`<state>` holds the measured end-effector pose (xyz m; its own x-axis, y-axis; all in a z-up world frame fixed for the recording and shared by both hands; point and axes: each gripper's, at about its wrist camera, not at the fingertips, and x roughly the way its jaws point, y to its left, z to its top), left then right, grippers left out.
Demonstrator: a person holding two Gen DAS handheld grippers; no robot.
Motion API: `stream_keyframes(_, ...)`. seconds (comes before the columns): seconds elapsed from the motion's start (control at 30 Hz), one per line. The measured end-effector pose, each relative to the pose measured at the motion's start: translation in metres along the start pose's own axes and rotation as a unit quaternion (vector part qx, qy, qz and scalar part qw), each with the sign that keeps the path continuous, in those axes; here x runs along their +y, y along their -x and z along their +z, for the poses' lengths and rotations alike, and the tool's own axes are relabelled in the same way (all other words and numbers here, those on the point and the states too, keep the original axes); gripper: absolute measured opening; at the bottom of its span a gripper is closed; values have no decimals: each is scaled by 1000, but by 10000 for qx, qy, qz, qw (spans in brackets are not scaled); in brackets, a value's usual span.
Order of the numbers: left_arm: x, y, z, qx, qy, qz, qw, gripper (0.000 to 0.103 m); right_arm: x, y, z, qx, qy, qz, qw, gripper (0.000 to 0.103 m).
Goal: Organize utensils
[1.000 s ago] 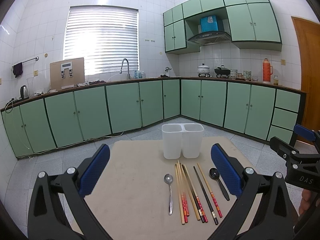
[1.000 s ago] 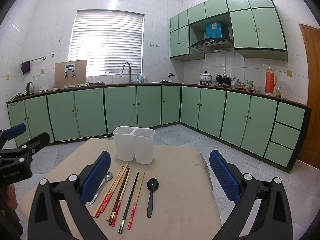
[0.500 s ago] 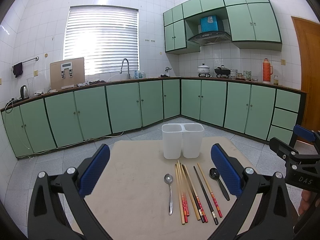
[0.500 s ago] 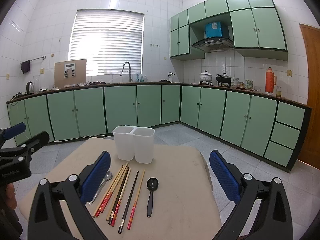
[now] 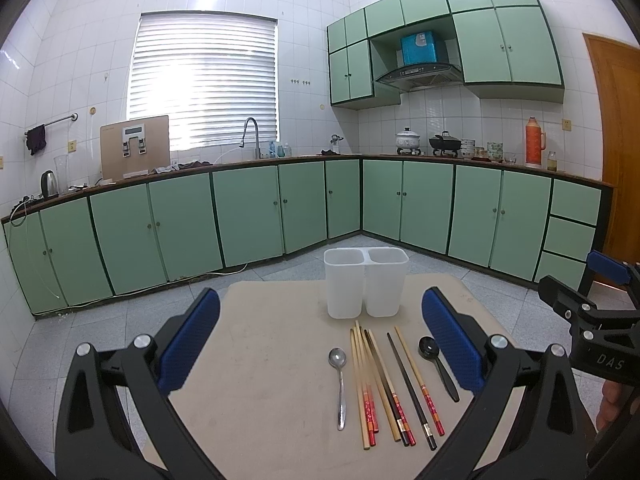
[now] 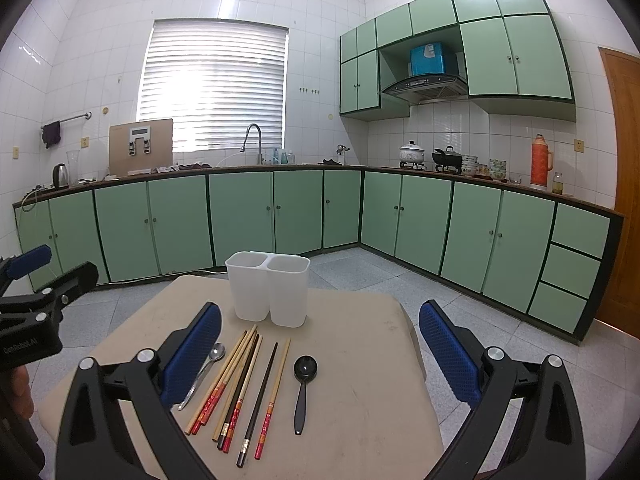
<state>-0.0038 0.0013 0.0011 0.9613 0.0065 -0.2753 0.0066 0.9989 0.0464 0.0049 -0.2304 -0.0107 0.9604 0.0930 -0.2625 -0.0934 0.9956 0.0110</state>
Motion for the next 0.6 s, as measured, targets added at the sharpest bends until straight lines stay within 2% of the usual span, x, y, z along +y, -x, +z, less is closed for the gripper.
stream_keyframes(0.6, 2, -2, 0, 36, 6, 1, 10000, 98, 5, -6, -8, 47, -10, 10, 10000, 97)
